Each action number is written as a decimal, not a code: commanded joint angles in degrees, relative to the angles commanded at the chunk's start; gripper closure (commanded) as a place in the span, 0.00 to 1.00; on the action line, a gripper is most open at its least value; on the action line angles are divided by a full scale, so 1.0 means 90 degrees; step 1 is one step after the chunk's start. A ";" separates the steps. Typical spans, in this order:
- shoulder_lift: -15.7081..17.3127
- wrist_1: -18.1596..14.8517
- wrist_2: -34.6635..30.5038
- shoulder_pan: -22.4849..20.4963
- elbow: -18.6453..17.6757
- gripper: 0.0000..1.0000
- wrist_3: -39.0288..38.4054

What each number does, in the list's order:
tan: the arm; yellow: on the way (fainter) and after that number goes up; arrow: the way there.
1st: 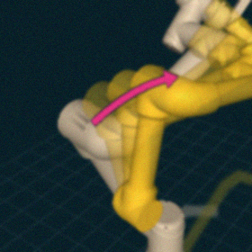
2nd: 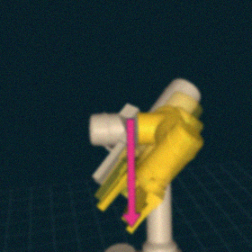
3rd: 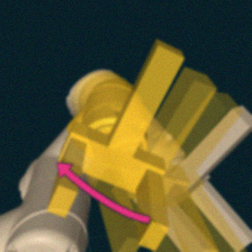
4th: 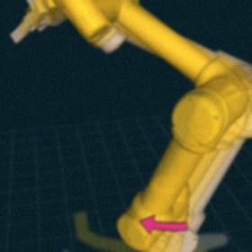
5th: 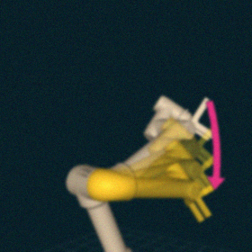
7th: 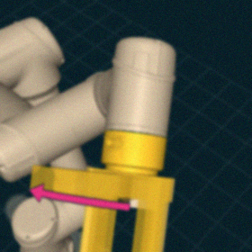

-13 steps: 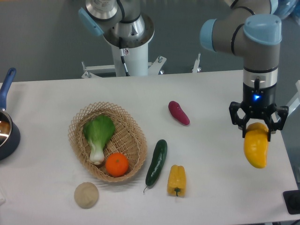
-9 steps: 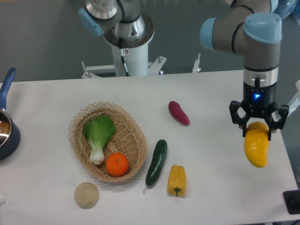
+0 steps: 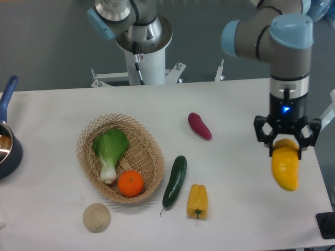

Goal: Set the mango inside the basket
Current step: 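Hold the yellow mango in the gripper and begin moving it, then carry the yellow mango over the wicker basket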

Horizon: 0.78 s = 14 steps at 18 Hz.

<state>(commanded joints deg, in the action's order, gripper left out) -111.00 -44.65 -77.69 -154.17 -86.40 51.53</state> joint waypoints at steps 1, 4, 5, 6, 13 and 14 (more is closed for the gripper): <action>0.0000 0.0000 0.0000 0.0146 -0.0010 0.78 -0.0293; 0.0068 -0.0010 -0.0039 0.0566 -0.0243 0.78 -0.1163; 0.0175 0.0010 -0.0039 0.0713 -0.0370 0.78 -0.1281; 0.0272 0.0000 -0.0039 0.0821 -0.0478 0.78 -0.1321; 0.0859 0.0039 -0.0311 0.1885 -0.2050 0.78 -0.1117; 0.0850 0.0029 -0.0506 0.2070 -0.2128 0.78 -0.0952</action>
<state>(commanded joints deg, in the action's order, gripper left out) -103.36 -44.38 -82.25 -135.54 -105.55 42.96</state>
